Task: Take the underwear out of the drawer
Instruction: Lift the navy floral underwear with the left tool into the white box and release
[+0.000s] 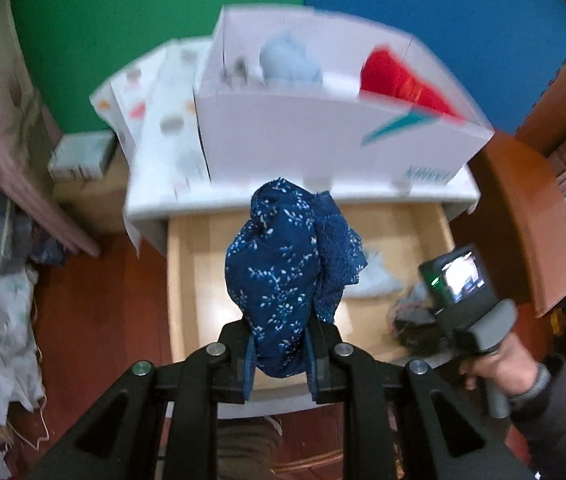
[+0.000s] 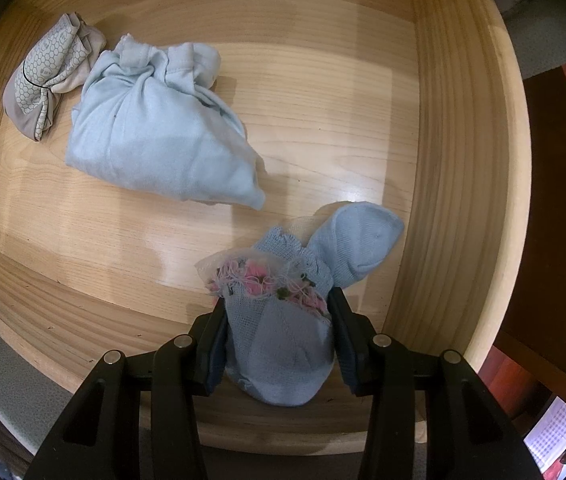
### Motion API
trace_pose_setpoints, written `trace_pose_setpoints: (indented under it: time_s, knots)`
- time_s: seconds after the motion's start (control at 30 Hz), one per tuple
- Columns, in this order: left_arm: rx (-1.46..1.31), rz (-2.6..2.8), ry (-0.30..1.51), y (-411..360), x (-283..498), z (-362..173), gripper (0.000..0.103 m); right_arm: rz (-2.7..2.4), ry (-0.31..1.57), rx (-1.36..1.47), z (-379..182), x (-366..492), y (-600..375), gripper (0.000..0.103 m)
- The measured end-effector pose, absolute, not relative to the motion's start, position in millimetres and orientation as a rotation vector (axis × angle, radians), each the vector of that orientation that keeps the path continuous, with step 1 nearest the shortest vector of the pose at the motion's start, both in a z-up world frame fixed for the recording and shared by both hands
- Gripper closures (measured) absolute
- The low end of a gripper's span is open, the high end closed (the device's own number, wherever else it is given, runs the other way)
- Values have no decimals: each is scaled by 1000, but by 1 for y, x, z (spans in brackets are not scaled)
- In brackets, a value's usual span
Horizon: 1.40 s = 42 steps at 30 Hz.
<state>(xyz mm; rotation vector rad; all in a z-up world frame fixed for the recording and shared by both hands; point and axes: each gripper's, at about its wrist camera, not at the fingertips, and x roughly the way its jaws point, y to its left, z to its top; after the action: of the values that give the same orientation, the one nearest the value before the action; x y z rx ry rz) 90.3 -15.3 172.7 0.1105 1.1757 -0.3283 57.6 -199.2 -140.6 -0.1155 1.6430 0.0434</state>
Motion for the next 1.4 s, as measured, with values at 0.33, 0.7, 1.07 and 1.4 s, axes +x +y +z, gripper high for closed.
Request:
trace_pose_setpoints:
  time_s: [0.33,0.7,1.07,1.4]
  knots:
    - [127,-303,980,-26,130,272,84,43,1643,-115,-140,59,-200,61]
    - [160,-267,976,-58,220,267,84,36,1650,-99,-141,57,-201,62]
    - [204,-220,1120,-81,254,180,84,33,1652,-82,-140,58,-204,62]
    - [189,-196,1179,-71,253,162,69,27,1658,-66,-140,58,-205,62]
